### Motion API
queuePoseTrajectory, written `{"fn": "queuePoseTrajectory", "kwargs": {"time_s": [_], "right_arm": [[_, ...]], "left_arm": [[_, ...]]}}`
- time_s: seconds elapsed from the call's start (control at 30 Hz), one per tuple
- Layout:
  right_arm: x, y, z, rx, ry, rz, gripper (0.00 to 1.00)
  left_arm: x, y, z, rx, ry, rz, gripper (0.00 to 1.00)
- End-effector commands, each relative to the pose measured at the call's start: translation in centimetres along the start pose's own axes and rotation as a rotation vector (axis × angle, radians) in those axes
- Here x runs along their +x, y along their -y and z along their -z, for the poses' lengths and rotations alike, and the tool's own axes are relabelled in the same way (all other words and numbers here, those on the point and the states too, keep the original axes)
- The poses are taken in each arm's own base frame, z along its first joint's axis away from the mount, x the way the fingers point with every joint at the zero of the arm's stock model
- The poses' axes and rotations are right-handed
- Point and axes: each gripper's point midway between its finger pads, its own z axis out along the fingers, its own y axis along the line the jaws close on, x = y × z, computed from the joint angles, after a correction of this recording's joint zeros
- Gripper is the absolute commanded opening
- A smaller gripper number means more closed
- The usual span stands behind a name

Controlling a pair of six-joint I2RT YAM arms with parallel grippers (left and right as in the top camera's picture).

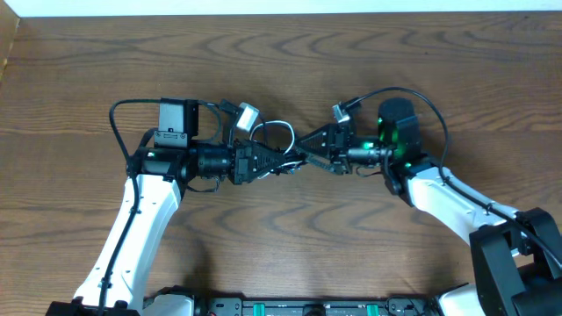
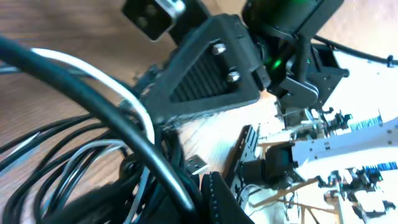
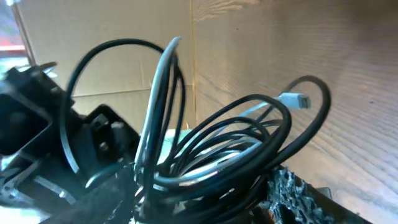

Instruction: Untangle cables

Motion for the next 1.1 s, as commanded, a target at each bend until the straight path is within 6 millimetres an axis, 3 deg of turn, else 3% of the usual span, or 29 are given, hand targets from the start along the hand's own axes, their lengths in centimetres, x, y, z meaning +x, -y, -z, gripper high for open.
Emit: {"fn": "queuePoseTrajectory", "kwargs": {"time_s": [0.0,0.13,0.2,0.4,0.5,0.57,0.7,0.9,1.07], "right_arm": [[0.4,0.0,-1.3,0.022,0.014,0.000,0.48],[0.4,0.1,-1.5,0.028,0.021,0.010,0.08],[0.4,0.1,-1.5,0.028,0.021,0.010,0.01],[0.4,0.5,-1.5,0.042,0.020,0.053,0.01],[0.4,1.5,-1.4,0.080,0.029,0.054,0.01],[0.3,3.4,-1.2,0.156,0.054,0.045,0.01],[0.1,5.3,-0.8,0.239,0.084,0.024,0.01],[0.1,5.3,-0.8,0.241,0.080,0.046,0.01],[-0.1,6.3,-0.6,0.291,0.108,0.048,0.01]], "left_arm": [[1.2,1.6,-0.8,0.081,-0.039,-0.100,0.07],[1.2,1.5,-0.8,0.069,-0.041,-0.103,0.07],[1.2,0.8,-0.9,0.031,-0.046,-0.102,0.07],[1.3,-0.5,-0.9,-0.047,-0.056,-0.087,0.07],[1.5,-2.9,-0.6,-0.187,-0.064,-0.017,0.07],[1.6,-5.9,0.3,-0.369,-0.054,0.092,0.08],[1.7,-8.2,1.3,-0.516,-0.030,0.188,0.08],[2.3,-11.5,2.6,-0.697,-0.002,0.339,0.08],[3.7,-13.8,1.5,-0.705,-0.060,0.404,0.08]]}}
